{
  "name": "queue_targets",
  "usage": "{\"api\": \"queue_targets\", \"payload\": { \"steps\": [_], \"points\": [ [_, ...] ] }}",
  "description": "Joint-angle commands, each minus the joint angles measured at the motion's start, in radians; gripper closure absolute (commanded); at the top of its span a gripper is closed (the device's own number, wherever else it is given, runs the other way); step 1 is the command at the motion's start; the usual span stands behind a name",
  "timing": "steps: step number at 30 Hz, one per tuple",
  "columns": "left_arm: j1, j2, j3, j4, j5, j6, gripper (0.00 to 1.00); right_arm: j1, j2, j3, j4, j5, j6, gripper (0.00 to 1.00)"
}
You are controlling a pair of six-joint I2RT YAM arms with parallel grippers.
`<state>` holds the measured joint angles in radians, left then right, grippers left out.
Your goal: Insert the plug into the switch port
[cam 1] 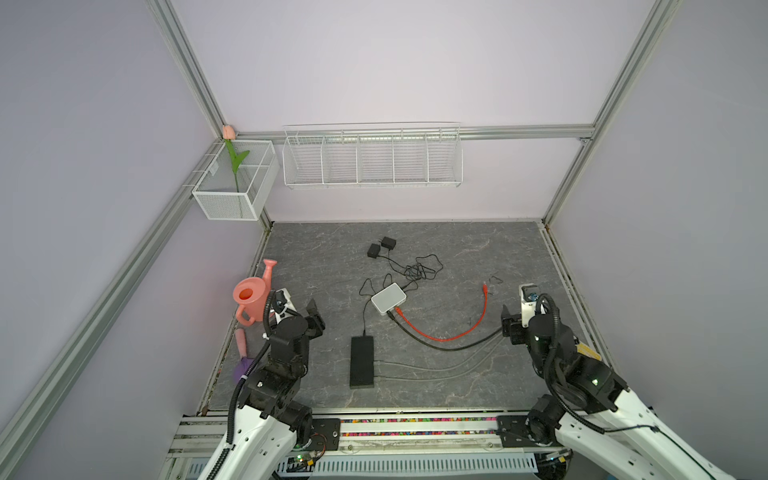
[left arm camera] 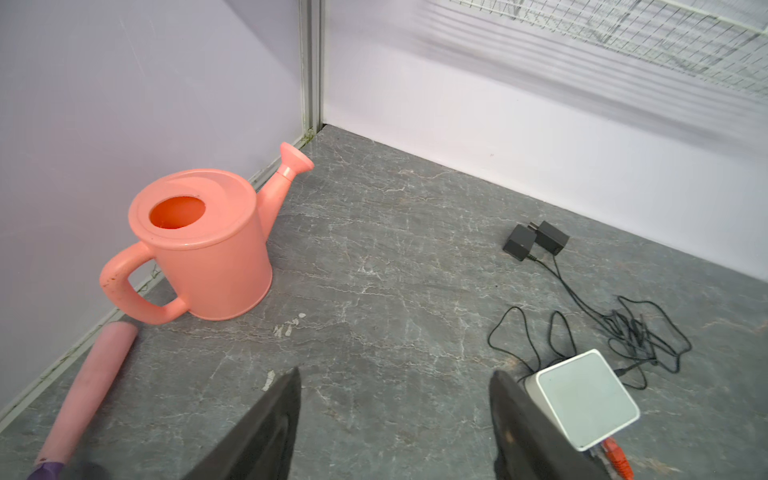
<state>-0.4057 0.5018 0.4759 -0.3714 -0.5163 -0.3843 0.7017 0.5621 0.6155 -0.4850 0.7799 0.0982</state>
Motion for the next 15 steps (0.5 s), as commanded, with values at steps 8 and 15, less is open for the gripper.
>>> {"api": "queue_targets", "payload": {
  "steps": [8,15],
  "points": [
    [0.005,0.069,-0.027,0.073,-0.085,0.075,0.29,-0.007,0.037,-0.066,-0.002,0.148,0.112,0.07],
    [0.006,0.129,-0.033,0.101,-0.130,0.108,0.29,-0.009,0.040,-0.106,0.002,0.237,0.162,0.05]
  ]
}}
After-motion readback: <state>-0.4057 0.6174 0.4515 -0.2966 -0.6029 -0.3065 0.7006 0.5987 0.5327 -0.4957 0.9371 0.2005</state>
